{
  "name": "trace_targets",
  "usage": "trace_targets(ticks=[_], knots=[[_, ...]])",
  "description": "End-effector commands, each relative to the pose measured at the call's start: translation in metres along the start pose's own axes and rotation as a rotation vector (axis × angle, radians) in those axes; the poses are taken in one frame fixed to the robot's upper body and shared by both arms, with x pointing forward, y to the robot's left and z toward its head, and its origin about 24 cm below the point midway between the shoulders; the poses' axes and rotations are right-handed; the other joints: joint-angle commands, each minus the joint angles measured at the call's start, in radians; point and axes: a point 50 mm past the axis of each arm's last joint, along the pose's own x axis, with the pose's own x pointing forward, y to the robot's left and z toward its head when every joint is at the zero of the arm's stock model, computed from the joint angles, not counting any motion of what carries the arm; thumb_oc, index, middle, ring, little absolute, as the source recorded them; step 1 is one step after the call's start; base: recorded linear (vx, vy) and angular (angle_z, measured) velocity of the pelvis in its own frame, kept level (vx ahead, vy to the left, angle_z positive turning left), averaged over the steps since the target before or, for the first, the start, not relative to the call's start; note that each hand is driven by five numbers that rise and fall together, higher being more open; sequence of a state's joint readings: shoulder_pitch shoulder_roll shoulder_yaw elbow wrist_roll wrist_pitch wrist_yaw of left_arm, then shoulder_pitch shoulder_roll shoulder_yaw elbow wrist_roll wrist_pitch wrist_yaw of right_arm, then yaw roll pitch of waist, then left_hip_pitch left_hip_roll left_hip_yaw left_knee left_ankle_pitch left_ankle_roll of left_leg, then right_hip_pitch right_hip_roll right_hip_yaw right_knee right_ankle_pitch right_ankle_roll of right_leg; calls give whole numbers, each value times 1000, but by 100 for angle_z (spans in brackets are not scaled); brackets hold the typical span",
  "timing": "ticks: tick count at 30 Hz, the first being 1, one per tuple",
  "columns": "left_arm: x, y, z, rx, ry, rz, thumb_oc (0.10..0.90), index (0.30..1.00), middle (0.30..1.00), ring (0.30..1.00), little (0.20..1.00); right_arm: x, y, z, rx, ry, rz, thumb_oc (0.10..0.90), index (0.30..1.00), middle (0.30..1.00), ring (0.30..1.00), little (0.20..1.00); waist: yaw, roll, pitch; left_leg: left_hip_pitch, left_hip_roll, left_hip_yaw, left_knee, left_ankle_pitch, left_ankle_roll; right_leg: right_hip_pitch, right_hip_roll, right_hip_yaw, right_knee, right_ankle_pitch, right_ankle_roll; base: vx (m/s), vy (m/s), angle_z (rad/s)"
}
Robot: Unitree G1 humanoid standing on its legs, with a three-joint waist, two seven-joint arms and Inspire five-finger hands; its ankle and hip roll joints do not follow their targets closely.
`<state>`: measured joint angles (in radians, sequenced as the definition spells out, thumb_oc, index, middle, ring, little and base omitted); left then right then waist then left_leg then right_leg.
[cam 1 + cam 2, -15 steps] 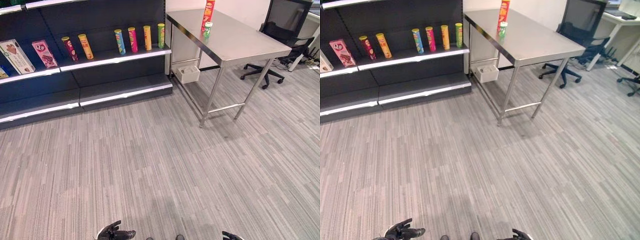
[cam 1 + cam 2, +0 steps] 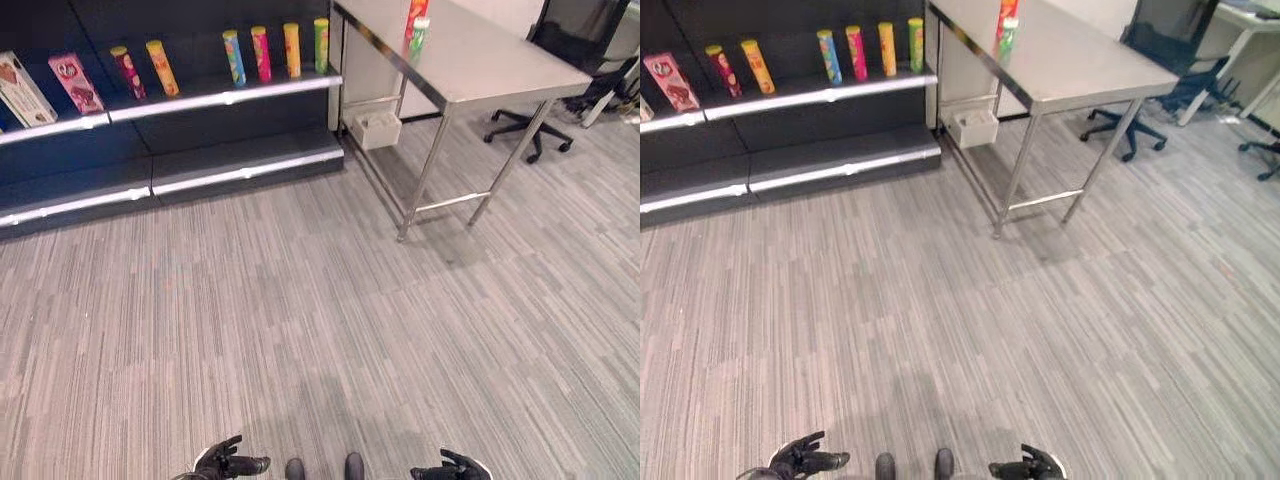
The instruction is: Put the goods on the table back onto the shelves and tidy them up.
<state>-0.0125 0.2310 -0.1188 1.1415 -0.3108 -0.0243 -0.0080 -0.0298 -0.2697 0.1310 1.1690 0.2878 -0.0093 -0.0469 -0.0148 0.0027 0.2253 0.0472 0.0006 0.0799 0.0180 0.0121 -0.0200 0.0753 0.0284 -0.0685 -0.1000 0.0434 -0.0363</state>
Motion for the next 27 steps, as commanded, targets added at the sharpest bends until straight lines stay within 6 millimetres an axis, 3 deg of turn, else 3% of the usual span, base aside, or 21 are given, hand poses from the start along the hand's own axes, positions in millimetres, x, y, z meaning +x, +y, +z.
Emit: trace_targets(ticks=[1,3,4,6,7,8,9,10,13,15,16,18,19,21,22,23,27], knots=[[3,5,18,90,-53,8,800,900,900,900,900,0,-23,19,-65,-81,-49,800,900,900,900,900,-5,-36,21,-112,5,-76,278,-71,-36,36,-43,12,45,-84,81,-12,-188,4],[4,4,23,81,-65,13,800,900,900,900,900,0,-27,21,-63,-79,-68,800,900,900,900,900,-6,-40,46,-234,-6,-92,416,-1,-32,43,-40,4,49,-96,64,54,-105,28],[4,4,23,81,-65,13,800,900,900,900,900,0,-27,21,-63,-80,-68,800,900,900,900,900,-7,-39,45,-237,-6,-93,419,-2,-32,42,-39,3,49,-97,64,187,-57,27],[4,3,22,63,-60,15,800,900,900,900,900,0,-30,21,-64,-72,-78,800,900,900,900,900,12,-43,36,-303,-14,-63,303,-13,-21,66,-36,7,27,-113,73,285,8,3],[3,4,19,73,-50,14,800,900,900,900,900,0,-30,22,-67,-76,-80,800,900,900,900,900,22,-37,29,-309,-10,-63,206,36,-27,81,-27,13,15,-123,79,740,160,-7],[2,8,9,92,-23,25,800,900,900,900,900,1,-34,29,-79,-91,-99,800,900,900,900,900,66,-17,13,-397,8,-35,-80,144,-51,150,-5,59,13,-186,91,919,254,1],[0,15,-2,75,12,45,800,900,900,900,900,1,-31,29,-86,-94,-83,800,900,900,900,900,79,-13,-16,-373,11,-23,-105,159,-54,172,-7,92,13,-199,99,1248,491,-32],[-4,24,-14,71,49,69,800,900,900,900,900,1,-28,26,-101,-86,-68,800,900,900,900,900,84,-15,-49,-331,3,-16,-92,206,-40,206,-47,111,13,-213,117,876,438,-119],[-5,30,-18,62,61,94,800,900,900,900,900,1,-26,28,-106,-93,-54,800,900,900,900,900,90,-34,-70,-303,-13,-5,-84,180,-20,197,-89,123,80,-194,149,425,230,-151],[-4,33,-11,50,40,102,800,900,900,900,900,1,-23,32,-101,-107,-41,800,900,900,900,900,96,-48,-71,-248,-51,10,-64,121,22,124,-142,131,298,-85,201,423,268,-54],[-4,34,-6,49,25,103,800,900,900,900,900,1,-22,35,-96,-118,-39,800,900,900,900,900,92,-46,-62,-229,-60,10,-54,100,35,80,-153,131,394,-21,209,235,214,-25],[-2,33,4,38,-10,104,800,900,900,900,900,1,-24,42,-74,-141,-47,800,900,900,900,900,79,-27,-35,-188,-70,8,-35,65,66,-11,-169,122,589,141,206,206,224,14],[-2,34,7,46,-18,106,800,900,900,900,900,1,-23,44,-66,-154,-49,800,900,900,900,900,67,-10,-25,-149,-69,3,-46,49,75,-52,-171,108,659,163,193,241,246,36],[-1,32,13,61,-38,97,800,900,900,900,900,1,-22,46,-59,-164,-50,800,900,900,900,900,48,32,-9,-89,-46,-10,-68,27,82,-164,-174,57,742,112,169,312,209,13],[0,30,16,73,-51,89,800,900,900,900,900,0,-23,46,-63,-167,-51,800,900,900,900,900,28,36,2,-53,-52,-24,-78,12,79,-188,-186,14,701,53,156,509,97,1],[1,27,27,93,-87,75,800,900,900,900,900,0,-24,46,-71,-165,-54,800,900,900,900,900,0,44,17,5,-52,-44,-91,-22,71,-245,-169,-48,557,-30,146,503,14,7],[3,23,45,133,-138,66,800,900,900,900,900,1,-26,43,-68,-146,-62,800,900,900,900,900,-57,12,26,117,-90,-83,-105,-101,48,-313,-104,-102,149,58,200,458,-48,13]])
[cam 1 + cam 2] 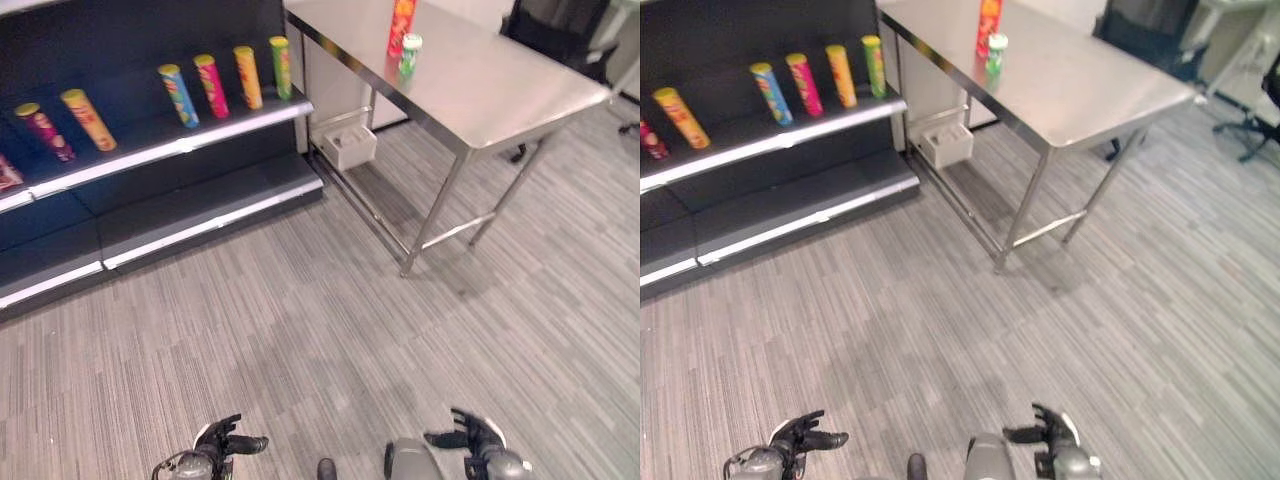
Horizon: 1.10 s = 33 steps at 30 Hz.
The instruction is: Put the goods on the table back onto the shelves and tidy them up.
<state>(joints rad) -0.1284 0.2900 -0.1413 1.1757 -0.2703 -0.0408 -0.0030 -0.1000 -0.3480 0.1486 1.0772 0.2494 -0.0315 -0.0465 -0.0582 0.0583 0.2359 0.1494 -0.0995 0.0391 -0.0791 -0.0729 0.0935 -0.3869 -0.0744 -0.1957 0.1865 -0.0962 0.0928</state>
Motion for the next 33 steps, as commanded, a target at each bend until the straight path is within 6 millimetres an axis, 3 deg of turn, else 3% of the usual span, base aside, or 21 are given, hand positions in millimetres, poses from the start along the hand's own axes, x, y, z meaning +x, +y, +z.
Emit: trace_targets(ticks=[1,2,4,8,9,11,12,14,16,17,18,19,22,24,25,26,27,29,31,32,33], knots=[[-3,10,-2,40,-34,29,800,900,900,900,900,-3,-8,-14,10,46,-34,800,900,900,900,900,-15,-38,21,23,16,-43,-8,-21,-66,162,5,21,-147,200,70,510,-53,74],[-1,5,7,61,-58,11,800,900,900,900,900,-4,-7,-19,-5,63,-33,800,900,900,900,900,-36,-50,16,73,9,-63,-8,-58,-76,129,20,-19,-246,238,91,612,-79,130],[-1,-1,9,79,-72,-6,800,900,900,900,900,-7,-10,-31,-9,96,-35,800,900,900,900,900,-52,-59,-1,126,8,-94,-8,-104,-79,158,26,-31,-262,267,68,673,-116,126],[-2,-11,9,79,-84,-38,800,900,900,900,900,-11,-18,-42,13,120,-54,800,900,900,900,900,-67,-35,-25,141,60,-105,63,-89,-117,215,55,-2,-234,252,33,493,-189,14],[-2,-13,2,98,-59,-50,800,900,900,900,900,-12,-21,-44,36,123,-58,800,900,900,900,900,-81,-26,-32,89,93,-72,272,14,-187,277,81,10,-218,200,-9,452,-199,8],[-3,-13,2,100,-60,-53,800,900,900,900,900,-11,-22,-41,45,112,-63,800,900,900,900,900,-68,-49,-10,-35,81,-68,538,120,-208,333,79,40,-221,164,-41,397,-210,0],[-2,-12,2,99,-57,-44,800,900,900,900,900,-10,-24,-38,49,110,-72,800,900,900,900,900,-56,-65,7,-96,68,-67,649,140,-204,357,73,54,-227,154,-51,237,-169,-8],[-2,-13,2,92,-53,-39,800,900,900,900,900,-8,-25,-31,47,100,-81,800,900,900,900,900,-24,-87,30,-231,75,-19,718,80,-161,405,62,81,-239,130,-58,285,-98,-35],[-2,-13,-1,85,-44,-41,800,900,900,900,900,-7,-23,-27,42,87,-77,800,900,900,900,900,13,-101,34,-304,71,3,559,20,-125,445,51,112,-256,111,-41,406,53,-46],[-3,-13,-6,89,-31,-40,800,900,900,900,900,-6,-23,-27,31,84,-77,800,900,900,900,900,31,-97,34,-328,52,-19,436,32,-121,461,57,133,-264,101,-33,639,226,-57],[-5,-12,-20,90,19,-36,800,900,900,900,900,-6,-26,-25,11,84,-90,800,900,900,900,900,79,-57,20,-365,62,-131,103,180,-147,518,91,173,-271,59,-32,629,233,-67],[-6,-11,-25,95,37,-31,800,900,900,900,900,-5,-25,-24,-4,81,-76,800,900,900,900,900,81,-49,9,-322,68,-141,34,184,-147,535,98,183,-266,41,-30,486,178,-91],[-8,-7,-34,80,59,-16,800,900,900,900,900,-5,-19,-22,-5,62,-59,800,900,900,900,900,80,-48,-16,-281,56,-148,33,185,-137,547,68,196,-244,12,-11,312,208,-138],[-9,-2,-37,54,66,4,800,900,900,900,900,-3,-12,-16,-19,50,-40,800,900,900,900,900,103,-58,-37,-256,49,-95,34,157,-114,512,14,202,-163,8,23,245,247,-129],[-9,-1,-37,54,66,4,800,900,900,900,900,-3,-12,-16,-19,50,-40,800,900,900,900,900,105,-58,-37,-256,49,-93,34,157,-114,511,13,204,-161,7,23,239,310,-113],[-8,3,-30,47,45,17,800,900,900,900,900,-1,-12,-8,-4,28,-43,800,900,900,900,900,103,-48,-25,-220,48,-73,36,129,-89,425,1,210,7,21,52,130,211,-49],[-7,4,-27,48,36,20,800,900,900,900,900,-1,-13,-5,2,16,-47,800,900,900,900,900,98,-44,-17,-215,49,-67,34,126,-82,395,-4,204,58,36,57,135,247,-35],[-6,7,-20,50,13,27,800,900,900,900,900,0,-12,-2,14,5,-49,800,900,900,900,900,88,-35,0,-203,55,-56,28,119,-71,343,-16,176,146,68,58,27,94,-1],[-6,11,-17,51,2,38,800,900,900,900,900,-1,-10,-4,15,12,-49,800,900,900,900,900,90,-31,2,-186,61,-37,20,104,-74,332,-60,106,153,84,55,60,44,-3],[-6,11,-17,51,2,38,800,900,900,900,900,-1,-10,-4,15,12,-49,800,900,900,900,900,90,-31,2,-186,61,-37,20,104,-74,332,-60,106,153,84,55,109,-18,-18],[-6,13,-14,48,-8,45,800,900,900,900,900,-1,-9,-7,8,20,-50,800,900,900,900,900,96,-31,-3,-170,74,-16,13,89,-83,334,-108,21,80,80,48,119,-56,-13]])
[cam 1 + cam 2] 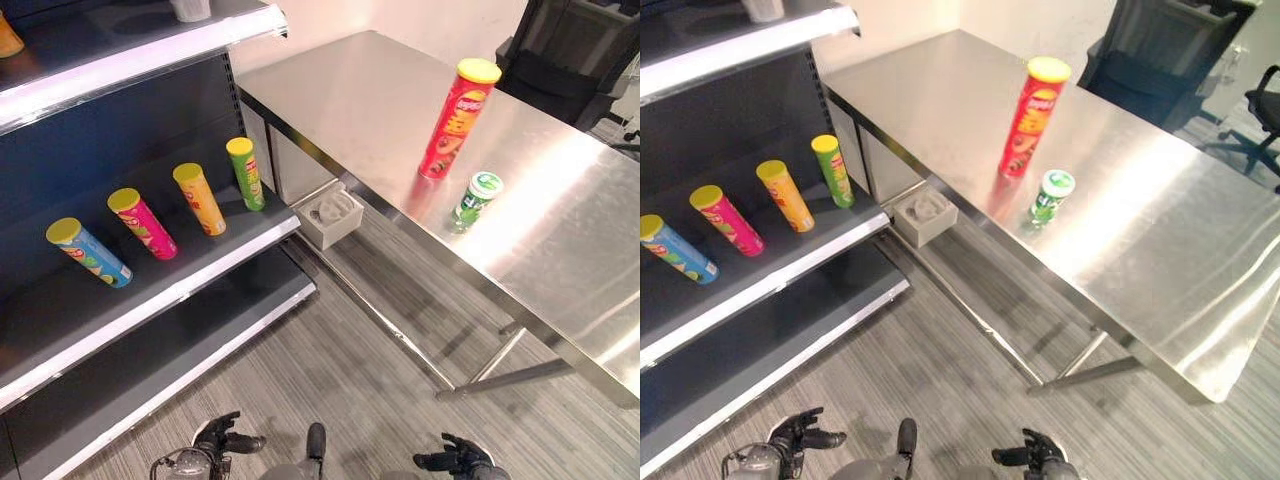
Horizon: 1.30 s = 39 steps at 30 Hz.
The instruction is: Put the goods on the table back onto the shelves and tidy them up.
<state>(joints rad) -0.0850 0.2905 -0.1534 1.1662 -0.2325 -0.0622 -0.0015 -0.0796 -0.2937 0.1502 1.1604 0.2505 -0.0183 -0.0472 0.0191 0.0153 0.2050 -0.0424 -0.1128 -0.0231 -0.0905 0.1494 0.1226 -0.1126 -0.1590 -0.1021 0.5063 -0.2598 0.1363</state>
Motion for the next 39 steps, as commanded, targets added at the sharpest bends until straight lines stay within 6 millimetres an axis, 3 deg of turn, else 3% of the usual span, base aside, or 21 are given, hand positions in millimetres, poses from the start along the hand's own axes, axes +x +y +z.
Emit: trace_targets(ticks=[1,4,5,9,14,18,22,26,29,30,32,36,39], knots=[[-2,12,1,1,-25,49,800,900,900,900,900,0,-27,24,-10,-95,-81,800,900,900,900,900,20,11,26,28,94,55,21,-140,-118,60,-39,-107,-296,252,4,170,-88,-29],[-1,12,6,0,-37,50,800,900,900,900,900,0,-29,26,-10,-93,-86,800,900,900,900,900,11,5,31,48,97,60,15,-154,-124,28,-37,-129,-390,293,14,137,-98,-40],[1,10,14,-4,-57,50,800,900,900,900,900,1,-27,28,-20,-95,-82,800,900,900,900,900,-5,-13,52,78,97,63,14,-174,-133,-20,-29,-134,-490,359,42,181,-161,-20],[1,4,10,-8,-47,32,800,900,900,900,900,0,-22,18,-52,-67,-57,800,900,900,900,900,-5,-42,42,105,101,50,16,-190,-147,30,-17,-122,-548,372,39,170,-202,22],[0,-7,0,-17,-12,6,800,900,900,900,900,-1,-20,8,-67,-41,-45,800,900,900,900,900,-6,-52,26,116,161,27,51,-207,-184,87,28,-131,-576,347,8,142,-257,22],[0,-11,0,-27,-15,-6,800,900,900,900,900,-3,-26,-6,-45,3,-61,800,900,900,900,900,-17,-38,19,129,189,16,76,-209,-202,116,65,-120,-572,304,-22,119,-194,10],[0,-11,1,-38,-19,-8,800,900,900,900,900,-5,-30,-16,-33,37,-75,800,900,900,900,900,-29,-30,20,112,201,19,115,-210,-215,126,81,-114,-570,278,-35,38,-94,4],[1,-13,12,-52,-54,-17,800,900,900,900,900,-5,-36,-19,-6,52,-99,800,900,900,900,900,-30,-43,53,-5,168,-7,310,-190,-225,145,73,-115,-577,269,-50,-31,-49,13],[2,-17,18,-58,-69,-27,800,900,900,900,900,-5,-40,-19,18,58,-119,800,900,900,900,900,-34,-40,54,-43,175,2,248,-188,-220,151,64,-119,-591,268,-36,37,82,14],[2,-18,12,-45,-47,-28,800,900,900,900,900,-6,-44,-22,39,66,-133,800,900,900,900,900,-29,-21,47,-51,192,11,146,-151,-218,150,67,-121,-592,268,-28,97,199,-15],[1,-19,9,-37,-38,-29,800,900,900,900,900,-7,-40,-26,70,79,-128,800,900,900,900,900,-36,-8,32,-21,195,-3,68,-137,-218,147,72,-98,-590,265,-20,85,197,-25],[0,-17,4,-50,-28,-22,800,900,900,900,900,-12,-44,-48,188,143,-175,800,900,900,900,900,-57,2,10,30,185,35,27,-138,-211,148,58,-69,-593,277,-8,78,176,-30],[-2,2,-3,-110,-20,25,800,900,900,900,900,-29,-77,-83,421,259,-338,800,900,900,900,900,-68,-5,-5,78,175,77,3,-154,-199,153,37,-34,-590,293,11,124,213,-49]])
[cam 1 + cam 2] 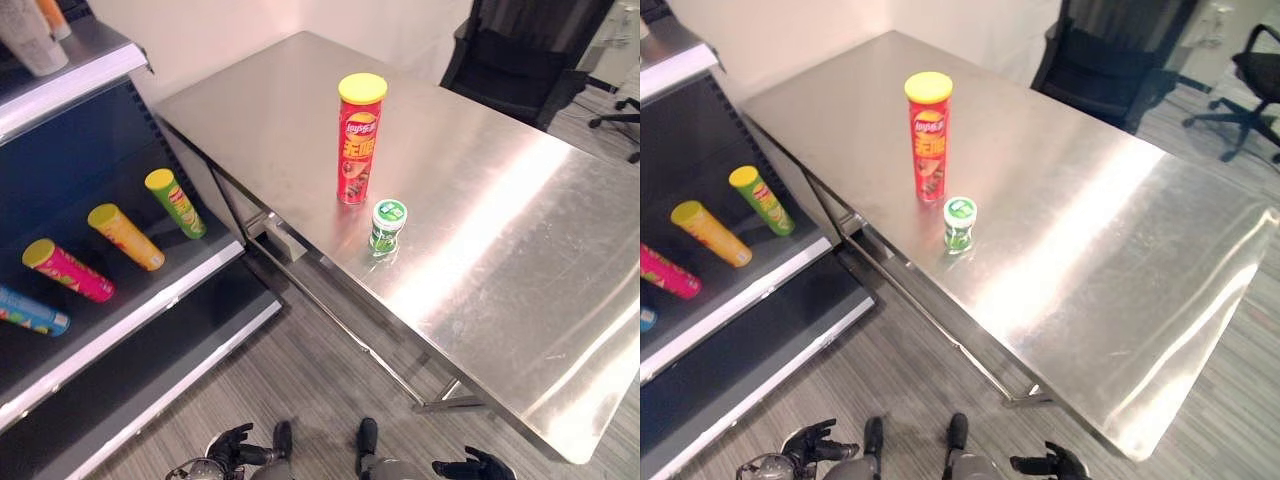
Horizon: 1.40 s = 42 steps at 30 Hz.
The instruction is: Put the goods on the table back onto the shelves and tidy them up.
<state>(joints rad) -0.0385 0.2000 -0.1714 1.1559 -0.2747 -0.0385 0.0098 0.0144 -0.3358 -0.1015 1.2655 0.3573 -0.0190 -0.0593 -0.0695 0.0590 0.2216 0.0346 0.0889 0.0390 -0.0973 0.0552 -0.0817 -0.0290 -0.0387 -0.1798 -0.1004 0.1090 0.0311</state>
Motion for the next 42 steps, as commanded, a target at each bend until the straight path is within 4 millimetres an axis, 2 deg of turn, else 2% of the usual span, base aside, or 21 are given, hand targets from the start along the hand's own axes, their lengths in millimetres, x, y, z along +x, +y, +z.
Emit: trace_targets(ticks=[1,3,4,6,7,8,9,10,12,13,16,17,18,19,20,23,25,27,31,39,42], knots=[[-3,42,21,-54,-95,103,800,900,900,900,900,-5,-59,-15,205,80,-216,800,900,900,900,900,18,-54,-26,9,-28,22,10,-66,8,72,-88,47,16,-73,121,87,124,-55],[-4,47,22,-58,-107,117,800,900,900,900,900,-13,-99,-14,341,77,-348,800,900,900,900,900,18,-61,-31,21,-33,34,10,-79,11,75,-97,52,16,-69,131,61,127,-23],[-4,50,23,-52,-111,130,800,900,900,900,900,-26,-145,0,446,27,-492,800,900,900,900,900,10,-71,-34,29,-38,39,10,-89,14,76,-104,56,15,-63,141,32,137,-19],[-4,48,24,-43,-113,133,800,900,900,900,900,-44,-189,26,509,-79,-619,800,900,900,900,900,9,-78,-37,33,-40,46,10,-97,16,75,-108,59,15,-61,150,13,115,-15],[-4,46,19,-13,-103,134,800,900,900,900,900,-74,-236,88,528,-327,-747,800,900,900,900,900,6,-89,-43,40,-43,53,10,-103,17,74,-114,60,14,-56,159,25,98,-11],[-5,45,16,-21,-97,134,800,900,900,900,900,-106,-251,151,460,-626,-761,800,900,900,900,900,1,-92,-45,48,-41,61,10,-110,15,77,-115,63,15,-57,163,24,79,-23],[-6,44,13,-21,-97,122,800,900,900,900,900,-147,-242,220,324,-955,-712,800,900,900,900,900,7,-97,-50,52,-38,70,10,-109,14,75,-118,64,14,-49,164,4,25,-13],[-6,43,10,-18,-93,115,800,900,900,900,900,-165,-221,249,233,-1115,-623,800,900,900,900,900,9,-99,-51,53,-36,75,10,-108,13,73,-118,65,13,-47,164,-23,4,-17],[-8,43,9,-13,-101,94,800,900,900,900,900,-194,-188,281,71,-1312,-481,800,900,900,900,900,12,-104,-55,50,-35,79,10,-101,13,67,-120,64,13,-41,162,-16,-4,-30],[-8,43,8,-13,-100,95,800,900,900,900,900,-194,-187,280,70,-1311,-481,800,900,900,900,900,11,-104,-56,51,-34,79,10,-102,13,68,-120,64,13,-42,162,5,-4,-20],[-10,40,5,-6,-106,65,800,900,900,900,900,-231,-152,303,-126,-1506,-349,800,900,900,900,900,17,-105,-64,59,-30,82,10,-103,10,73,-122,59,13,-44,161,13,-5,13],[-10,37,4,1,-111,43,800,900,900,900,900,-241,-127,311,-202,-1571,-225,800,900,900,900,900,26,-106,-68,62,-28,82,10,-101,8,77,-123,54,13,-44,160,16,-12,28],[-10,37,3,0,-110,44,800,900,900,900,900,-240,-127,311,-203,-1570,-224,800,900,900,900,900,25,-106,-69,62,-28,82,10,-102,7,77,-123,53,13,-44,160,11,-22,19],[-10,34,3,15,-112,27,800,900,900,900,900,-248,-106,316,-259,-1615,-126,800,900,900,900,900,39,-106,-70,62,-27,79,10,-98,6,81,-123,46,13,-44,159,3,-13,17],[-11,35,3,12,-112,29,800,900,900,900,900,-247,-104,316,-260,-1616,-122,800,900,900,900,900,34,-106,-69,63,-27,78,10,-99,6,83,-123,45,13,-45,159,6,-16,10],[-11,33,-2,11,-101,16,800,900,900,900,900,-254,-75,314,-384,-1644,19,800,900,900,900,900,44,-104,-73,60,-26,70,10,-96,2,90,-125,31,13,-49,158,16,-22,18],[-11,32,-3,9,-99,14,800,900,900,900,900,-255,-68,313,-396,-1651,64,800,900,900,900,900,46,-104,-73,58,-24,69,10,-94,1,91,-127,28,13,-49,158,5,-27,8],[-12,33,-5,9,-96,14,800,900,900,900,900,-252,-51,308,-422,-1638,185,800,900,900,900,900,53,-101,-71,53,-24,63,10,-90,-1,90,-130,16,13,-48,158,-3,-19,-1],[-12,33,-8,12,-85,12,800,900,900,900,900,-240,-29,301,-467,-1588,290,800,900,900,900,900,62,-96,-70,49,-25,57,10,-87,-3,93,-133,6,13,-48,158,-1,-10,-2],[-10,28,-2,3,-104,4,800,900,900,900,900,-225,3,296,-428,-1526,449,800,900,900,900,900,84,-91,-71,45,-26,42,10,-82,-2,104,-138,-16,13,-52,157,3,-10,8],[-10,26,-3,3,-102,-1,800,900,900,900,900,-219,8,296,-429,-1501,461,800,900,900,900,900,94,-93,-70,42,-27,34,10,-80,-2,109,-140,-24,13,-55,156,7,-9,18]])
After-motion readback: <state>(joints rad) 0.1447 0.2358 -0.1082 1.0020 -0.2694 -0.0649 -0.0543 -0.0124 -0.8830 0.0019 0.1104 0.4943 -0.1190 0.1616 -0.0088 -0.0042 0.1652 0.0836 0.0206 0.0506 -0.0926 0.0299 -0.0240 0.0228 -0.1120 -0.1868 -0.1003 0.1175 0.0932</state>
